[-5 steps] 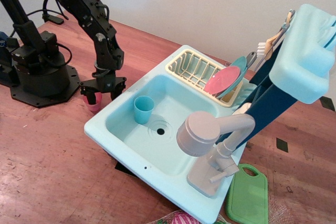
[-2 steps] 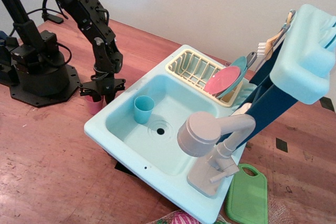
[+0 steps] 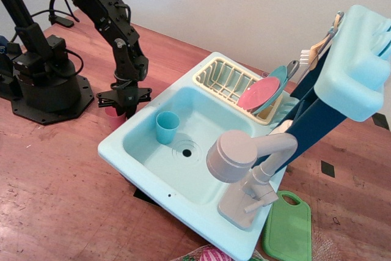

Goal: Put cup from anywhere into sink

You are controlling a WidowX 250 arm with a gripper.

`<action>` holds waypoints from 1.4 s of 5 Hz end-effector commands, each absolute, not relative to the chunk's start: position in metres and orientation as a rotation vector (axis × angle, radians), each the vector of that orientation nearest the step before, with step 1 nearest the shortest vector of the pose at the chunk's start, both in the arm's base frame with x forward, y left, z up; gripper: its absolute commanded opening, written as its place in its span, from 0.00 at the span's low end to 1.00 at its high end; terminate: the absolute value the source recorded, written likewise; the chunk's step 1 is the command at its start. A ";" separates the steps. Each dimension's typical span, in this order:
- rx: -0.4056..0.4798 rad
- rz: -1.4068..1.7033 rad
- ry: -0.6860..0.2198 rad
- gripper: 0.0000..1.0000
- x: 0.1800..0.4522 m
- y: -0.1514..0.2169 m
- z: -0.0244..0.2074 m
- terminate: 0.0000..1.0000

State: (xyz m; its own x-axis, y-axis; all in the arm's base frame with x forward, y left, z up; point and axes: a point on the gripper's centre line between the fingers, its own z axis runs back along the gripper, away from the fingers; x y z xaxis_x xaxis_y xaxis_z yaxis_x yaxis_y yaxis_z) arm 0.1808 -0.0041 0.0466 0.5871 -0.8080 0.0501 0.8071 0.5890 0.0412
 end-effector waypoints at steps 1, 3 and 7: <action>0.056 -0.951 -0.070 0.00 0.192 0.014 0.085 0.00; 0.079 -1.034 0.120 0.00 0.231 0.035 0.182 0.00; -0.028 -1.326 0.006 0.00 0.346 -0.070 0.116 0.00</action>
